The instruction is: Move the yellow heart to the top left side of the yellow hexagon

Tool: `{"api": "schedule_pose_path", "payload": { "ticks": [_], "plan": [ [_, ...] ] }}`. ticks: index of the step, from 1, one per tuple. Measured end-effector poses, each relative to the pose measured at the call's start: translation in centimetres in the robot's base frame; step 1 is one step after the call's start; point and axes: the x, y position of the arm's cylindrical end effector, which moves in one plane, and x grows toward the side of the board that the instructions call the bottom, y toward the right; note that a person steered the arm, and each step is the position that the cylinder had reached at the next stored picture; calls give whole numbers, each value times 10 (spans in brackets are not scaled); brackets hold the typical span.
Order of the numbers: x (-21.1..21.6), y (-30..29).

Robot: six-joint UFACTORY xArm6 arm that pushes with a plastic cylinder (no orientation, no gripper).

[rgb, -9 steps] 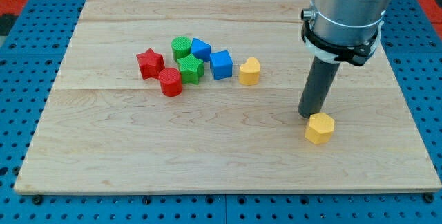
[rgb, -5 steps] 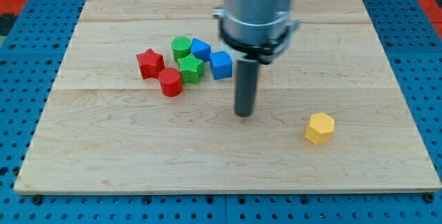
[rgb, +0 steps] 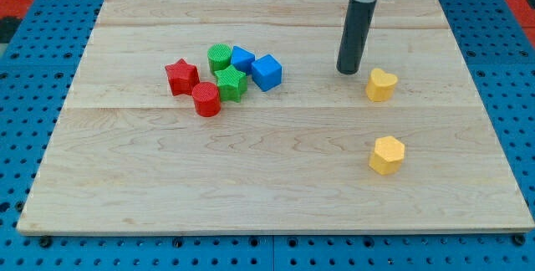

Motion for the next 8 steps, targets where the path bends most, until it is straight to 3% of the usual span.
{"api": "schedule_pose_path", "payload": {
  "ticks": [1, 4, 5, 6, 8],
  "plan": [
    [-1, 36],
    [69, 5],
    [43, -1],
    [28, 48],
    [37, 81]
  ]
}}
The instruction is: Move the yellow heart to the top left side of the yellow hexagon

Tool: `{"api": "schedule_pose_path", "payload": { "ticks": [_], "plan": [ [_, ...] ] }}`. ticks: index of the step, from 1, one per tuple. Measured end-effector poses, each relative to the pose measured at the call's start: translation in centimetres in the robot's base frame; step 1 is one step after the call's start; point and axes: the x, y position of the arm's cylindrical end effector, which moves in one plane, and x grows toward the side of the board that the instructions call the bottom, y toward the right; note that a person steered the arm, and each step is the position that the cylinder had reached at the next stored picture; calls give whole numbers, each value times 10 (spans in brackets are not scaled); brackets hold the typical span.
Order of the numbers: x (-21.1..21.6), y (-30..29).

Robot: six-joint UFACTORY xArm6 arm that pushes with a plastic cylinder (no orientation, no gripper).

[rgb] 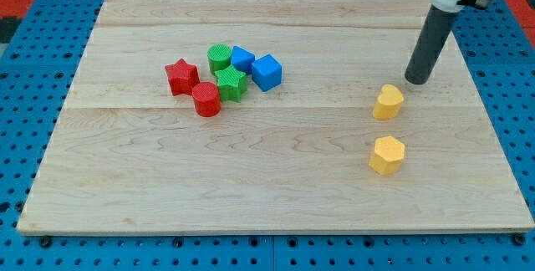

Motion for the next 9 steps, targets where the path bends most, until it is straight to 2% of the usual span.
{"api": "schedule_pose_path", "payload": {
  "ticks": [2, 3, 4, 6, 7, 8, 9],
  "plan": [
    [31, -19],
    [31, -36],
    [-1, -10],
    [16, -68],
    [28, -68],
    [3, -78],
    [-12, -130]
  ]
}}
